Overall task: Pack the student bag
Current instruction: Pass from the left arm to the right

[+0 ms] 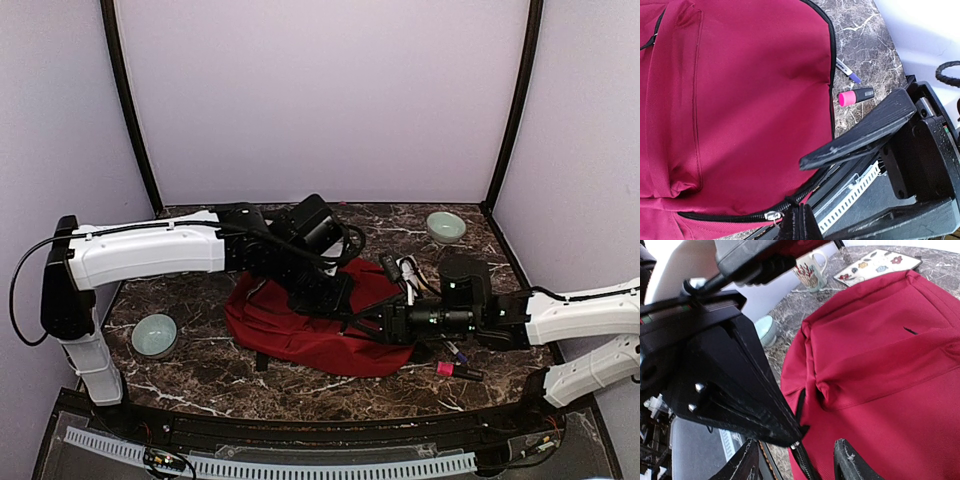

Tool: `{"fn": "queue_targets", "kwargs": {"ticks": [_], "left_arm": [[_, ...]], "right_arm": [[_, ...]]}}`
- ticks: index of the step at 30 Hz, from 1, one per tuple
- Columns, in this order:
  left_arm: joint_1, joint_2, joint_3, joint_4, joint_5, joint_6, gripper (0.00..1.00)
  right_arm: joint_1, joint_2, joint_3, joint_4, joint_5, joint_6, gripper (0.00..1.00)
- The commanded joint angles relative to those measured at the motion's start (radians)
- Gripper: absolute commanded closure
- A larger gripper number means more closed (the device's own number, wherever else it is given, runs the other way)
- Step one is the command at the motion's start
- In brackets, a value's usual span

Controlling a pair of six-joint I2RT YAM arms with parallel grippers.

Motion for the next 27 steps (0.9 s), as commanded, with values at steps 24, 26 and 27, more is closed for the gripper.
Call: {"fn": "queue_targets", "kwargs": {"ticks": [24,26,27], "left_arm": [[0.058,0.039,0.149,0.058,0.088,-0.071,1.0],[0.059,0.042,0.151,0.062,0.092,-0.073,1.0],[0.059,0.042,0.151,0.064,0.094,-0.075,1.0]], "right_arm": [[0.063,0.044,0.0,0.153,0.111,0.026,0.7],[0.067,0.042,-0.004,0.157,0.136,0.031,0.76],[0.067,0.043,-0.005,0.16,0.141,0.031,0.77]]}}
